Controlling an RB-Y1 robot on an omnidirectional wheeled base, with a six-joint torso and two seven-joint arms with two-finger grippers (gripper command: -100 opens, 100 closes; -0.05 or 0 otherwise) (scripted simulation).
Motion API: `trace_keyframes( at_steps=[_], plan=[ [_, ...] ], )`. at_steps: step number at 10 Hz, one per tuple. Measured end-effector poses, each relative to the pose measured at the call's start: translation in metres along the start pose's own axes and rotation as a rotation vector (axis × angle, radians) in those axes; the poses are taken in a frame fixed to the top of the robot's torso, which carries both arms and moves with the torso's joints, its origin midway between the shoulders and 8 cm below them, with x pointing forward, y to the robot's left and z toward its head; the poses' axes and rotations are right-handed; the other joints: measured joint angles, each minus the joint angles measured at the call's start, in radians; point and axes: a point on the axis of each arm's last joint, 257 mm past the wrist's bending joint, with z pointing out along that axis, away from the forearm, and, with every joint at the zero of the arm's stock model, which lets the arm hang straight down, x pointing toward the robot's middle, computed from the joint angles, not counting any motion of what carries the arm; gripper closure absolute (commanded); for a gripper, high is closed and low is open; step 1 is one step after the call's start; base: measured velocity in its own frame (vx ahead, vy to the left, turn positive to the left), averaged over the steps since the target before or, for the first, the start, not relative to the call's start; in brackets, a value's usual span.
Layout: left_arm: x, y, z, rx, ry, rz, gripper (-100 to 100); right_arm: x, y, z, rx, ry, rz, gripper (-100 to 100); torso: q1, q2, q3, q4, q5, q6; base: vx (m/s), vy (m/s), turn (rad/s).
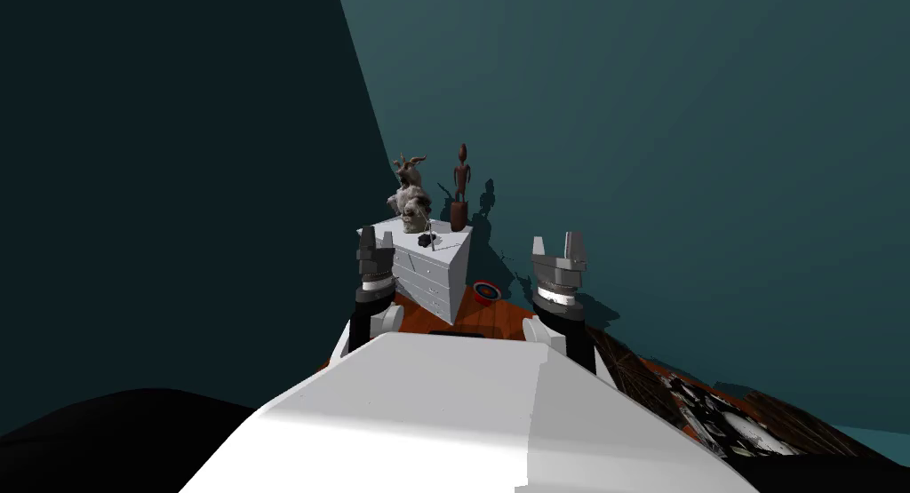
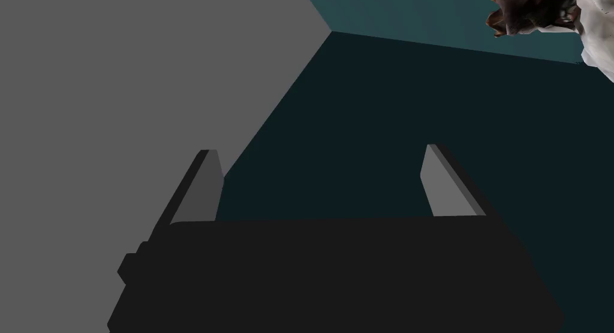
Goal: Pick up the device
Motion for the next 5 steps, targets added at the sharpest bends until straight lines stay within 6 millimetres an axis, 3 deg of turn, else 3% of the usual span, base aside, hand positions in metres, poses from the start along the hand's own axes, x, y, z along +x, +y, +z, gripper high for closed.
trace_keyframes(
  at_steps=[5],
  plan=[
    [0.0118, 0.0005, 0.0072, 0.01, 0.119, 0.025, -100, 0.0, 0.0, 0.0, 0.0, 0.0, 0.0, 0, 0.004, 0.002, 0.001, 0.0, 0.001, 0.0, -0.023, 0.05, -0.105]
  ],
)
